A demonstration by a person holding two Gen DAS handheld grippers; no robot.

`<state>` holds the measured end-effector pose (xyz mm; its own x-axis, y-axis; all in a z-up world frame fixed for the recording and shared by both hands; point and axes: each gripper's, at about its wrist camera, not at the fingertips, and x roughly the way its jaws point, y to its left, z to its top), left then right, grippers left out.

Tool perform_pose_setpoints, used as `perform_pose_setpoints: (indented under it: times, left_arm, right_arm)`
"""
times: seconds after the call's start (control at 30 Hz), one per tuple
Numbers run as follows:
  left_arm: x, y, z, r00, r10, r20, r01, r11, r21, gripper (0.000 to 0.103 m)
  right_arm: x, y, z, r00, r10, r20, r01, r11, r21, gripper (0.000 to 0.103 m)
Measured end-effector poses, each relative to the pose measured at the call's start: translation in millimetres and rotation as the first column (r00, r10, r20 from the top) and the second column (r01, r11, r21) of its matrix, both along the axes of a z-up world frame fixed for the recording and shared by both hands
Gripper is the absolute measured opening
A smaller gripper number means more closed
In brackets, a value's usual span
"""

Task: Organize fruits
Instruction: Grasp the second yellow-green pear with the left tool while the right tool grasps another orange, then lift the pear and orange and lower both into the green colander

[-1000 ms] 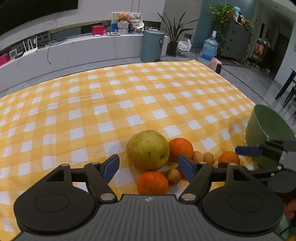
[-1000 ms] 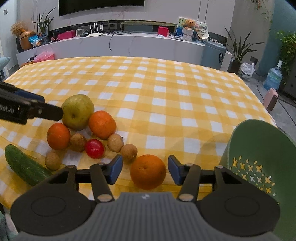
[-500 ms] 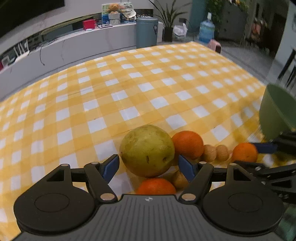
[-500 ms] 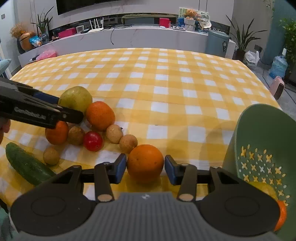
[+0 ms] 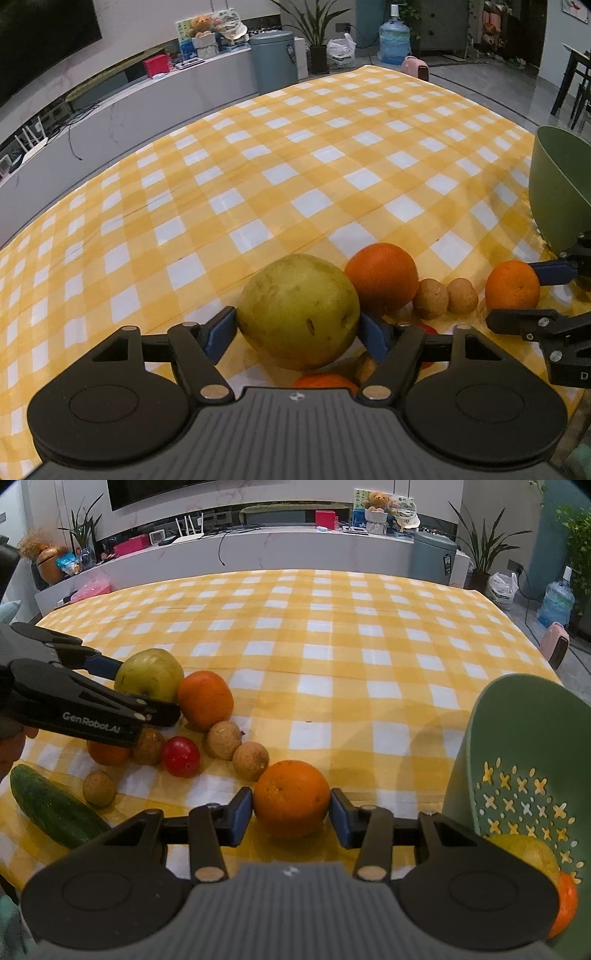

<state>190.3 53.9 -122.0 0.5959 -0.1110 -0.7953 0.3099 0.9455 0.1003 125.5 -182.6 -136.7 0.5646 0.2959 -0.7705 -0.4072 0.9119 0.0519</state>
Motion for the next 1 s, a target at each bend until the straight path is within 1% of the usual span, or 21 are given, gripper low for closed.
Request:
perform_pose_setpoints:
  times: [0.13,0.3,0.4,0.5,0.63,0.8,1.0]
  left_arm:
    - [-2,-3,0,1.0,0.002,0.012,-0.002,1.0,0.013,0.079]
    - [-2,5,1,0.998,0.063,0.008,-0.063,0.997,-0.036,0.079]
    - [-5,8,5,0.998,0.061,0.011,-0.061,0.997,-0.048,0.079]
    - [-9,8,13,0.997,0.069,0.031,-0.068,0.996,-0.055,0.079]
    - [-17,6,29,0.996,0.075,0.046,-0.071,0.995,-0.073,0.079]
    - [-32,1,56,0.994,0.086,0.068,-0.077,0.989,-0.124,0.079]
    - [-50,-17,90,0.992,0.069,0.107,-0.048,0.982,-0.183,0.079]
  right_arm:
    - [0,-1,-1,1.0,0.004,0.002,-0.004,1.0,-0.001,0.043]
    - [1,-2,1,1.0,-0.001,0.002,0.001,1.0,0.008,0.042]
    - [-2,-3,6,1.0,0.003,0.024,-0.003,1.0,0.01,0.042]
    - [-6,-4,13,0.999,0.008,0.042,-0.009,1.0,0.017,0.042]
    - [-12,-7,27,0.997,0.008,0.071,-0.011,0.999,0.038,0.042]
    - [-27,-16,50,0.993,0.01,0.121,-0.018,0.998,0.065,0.042]
    - [-48,-41,75,0.985,-0.007,0.174,-0.012,0.994,0.107,0.042]
